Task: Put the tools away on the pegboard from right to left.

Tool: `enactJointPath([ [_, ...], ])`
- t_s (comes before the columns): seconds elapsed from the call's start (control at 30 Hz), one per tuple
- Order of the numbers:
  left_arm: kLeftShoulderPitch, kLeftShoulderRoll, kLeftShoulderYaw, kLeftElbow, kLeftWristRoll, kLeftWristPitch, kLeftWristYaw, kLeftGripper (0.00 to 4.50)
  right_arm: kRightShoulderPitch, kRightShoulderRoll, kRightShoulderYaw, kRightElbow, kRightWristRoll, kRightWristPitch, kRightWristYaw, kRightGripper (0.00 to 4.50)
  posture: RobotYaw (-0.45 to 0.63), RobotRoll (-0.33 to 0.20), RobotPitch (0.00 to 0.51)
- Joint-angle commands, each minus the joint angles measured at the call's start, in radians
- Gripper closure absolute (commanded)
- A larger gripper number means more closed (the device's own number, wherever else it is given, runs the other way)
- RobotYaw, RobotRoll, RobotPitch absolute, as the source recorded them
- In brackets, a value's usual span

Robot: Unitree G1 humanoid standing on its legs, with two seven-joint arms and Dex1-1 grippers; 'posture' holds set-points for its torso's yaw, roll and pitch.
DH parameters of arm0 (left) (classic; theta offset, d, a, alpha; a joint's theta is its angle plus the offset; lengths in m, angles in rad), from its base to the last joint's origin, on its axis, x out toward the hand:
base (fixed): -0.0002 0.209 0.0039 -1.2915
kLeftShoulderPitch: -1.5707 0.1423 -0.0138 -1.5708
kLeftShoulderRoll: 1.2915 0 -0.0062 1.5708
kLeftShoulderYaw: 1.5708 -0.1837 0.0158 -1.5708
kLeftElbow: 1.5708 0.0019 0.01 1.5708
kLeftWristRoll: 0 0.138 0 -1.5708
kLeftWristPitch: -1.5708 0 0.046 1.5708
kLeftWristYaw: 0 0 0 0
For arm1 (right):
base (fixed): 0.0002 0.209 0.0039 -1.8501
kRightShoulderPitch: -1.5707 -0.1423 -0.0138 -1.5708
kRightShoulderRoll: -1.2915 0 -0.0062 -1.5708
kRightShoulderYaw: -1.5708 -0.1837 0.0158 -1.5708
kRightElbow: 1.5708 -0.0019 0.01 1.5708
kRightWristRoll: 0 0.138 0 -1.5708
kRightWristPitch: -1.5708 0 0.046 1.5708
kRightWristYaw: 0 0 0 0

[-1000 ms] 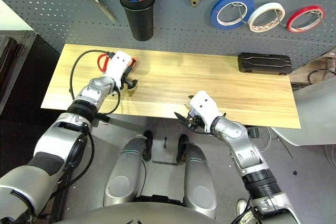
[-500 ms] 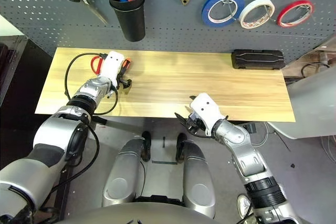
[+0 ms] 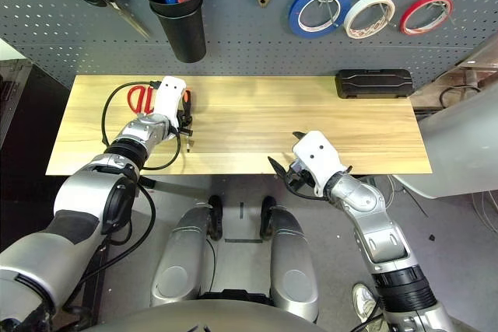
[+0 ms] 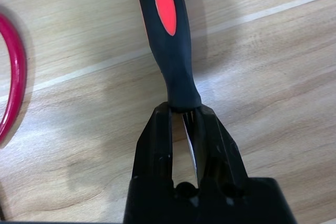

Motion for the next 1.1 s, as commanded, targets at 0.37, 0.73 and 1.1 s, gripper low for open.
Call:
enactJointPath([
  [0.37, 0.145, -0.027, -0.039, -0.156, -0.001, 0.095, -0.073, 4.49, -0.059, -0.048, -0.012, 0.103, 0.088, -0.053, 0.135, 0.0, 0.09, 0.0, 0.303],
  [0.73, 0.466, -0.024, 0.02, -0.98, -0.059, 0.515, 0.002, 4.49, -0.164, -0.049, 0.003, 0.289, 0.082, -0.135, 0.202, 0.0, 0.22, 0.0, 0.292],
  [1.1, 0.63, -0.083, 0.15, -1.444, -0.163, 0.611, 0.084, 4.49, -0.291, -0.025, -0.021, 0.517, 0.113, -0.233, 0.26, 0.0, 0.34, 0.0, 0.27],
])
